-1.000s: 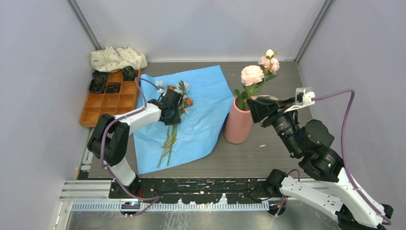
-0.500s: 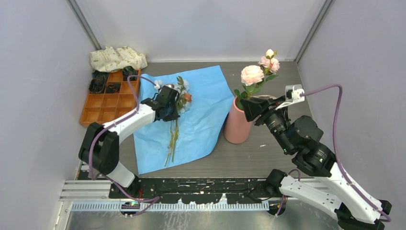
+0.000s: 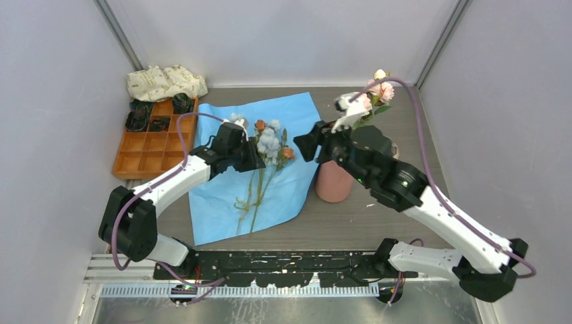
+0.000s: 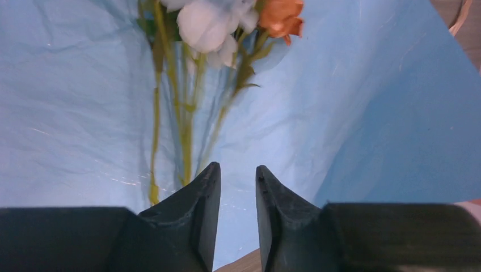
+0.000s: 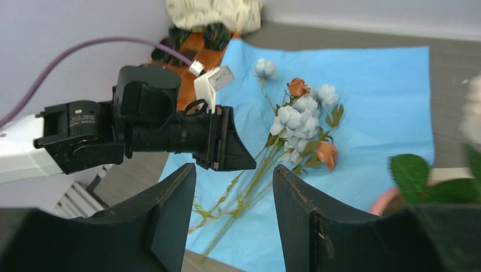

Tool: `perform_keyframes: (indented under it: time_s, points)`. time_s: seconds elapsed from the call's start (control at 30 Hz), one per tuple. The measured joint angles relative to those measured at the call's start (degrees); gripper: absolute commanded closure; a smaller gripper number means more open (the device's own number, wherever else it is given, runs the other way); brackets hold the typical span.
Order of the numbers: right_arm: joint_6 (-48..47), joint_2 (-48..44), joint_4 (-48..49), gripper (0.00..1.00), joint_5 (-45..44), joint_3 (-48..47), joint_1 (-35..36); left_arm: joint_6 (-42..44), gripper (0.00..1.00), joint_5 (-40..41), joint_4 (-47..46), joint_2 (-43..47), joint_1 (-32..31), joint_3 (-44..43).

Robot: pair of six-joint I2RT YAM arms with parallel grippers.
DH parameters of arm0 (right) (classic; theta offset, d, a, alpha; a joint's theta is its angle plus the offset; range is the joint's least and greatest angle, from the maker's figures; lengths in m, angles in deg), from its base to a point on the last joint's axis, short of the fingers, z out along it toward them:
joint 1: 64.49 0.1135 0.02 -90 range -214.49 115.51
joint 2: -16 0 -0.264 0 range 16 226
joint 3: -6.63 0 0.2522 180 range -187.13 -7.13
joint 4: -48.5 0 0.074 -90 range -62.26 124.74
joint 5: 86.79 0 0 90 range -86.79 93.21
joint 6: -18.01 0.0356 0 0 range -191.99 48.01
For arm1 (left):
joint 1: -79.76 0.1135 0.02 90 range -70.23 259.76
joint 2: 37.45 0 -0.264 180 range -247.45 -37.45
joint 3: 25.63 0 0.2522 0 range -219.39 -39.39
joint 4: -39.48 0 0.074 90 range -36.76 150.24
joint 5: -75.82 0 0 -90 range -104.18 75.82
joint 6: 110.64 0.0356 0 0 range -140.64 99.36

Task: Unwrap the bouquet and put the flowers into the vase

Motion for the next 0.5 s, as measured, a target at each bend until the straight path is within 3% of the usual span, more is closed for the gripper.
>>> perform_keyframes:
  time_s: [0.07,0.23,0.5]
  points:
    - [0.85,4.83,-1.31,0.43,1.05,-2.21,1.09,0.15,0.56,-1.75,-0.42,-0.13,0.13,1.25]
    - [2.91,13.81,-4.04,0.43,2.54,-2.99,4.26,0.09,0.54,-3.5,-0.44,-0.07,0.96,3.02]
    - [4.2,14.91,-5.27,0.43,2.19,-2.78,6.34,1.51,0.61,5.01,6.47,4.39,1.33,3.08]
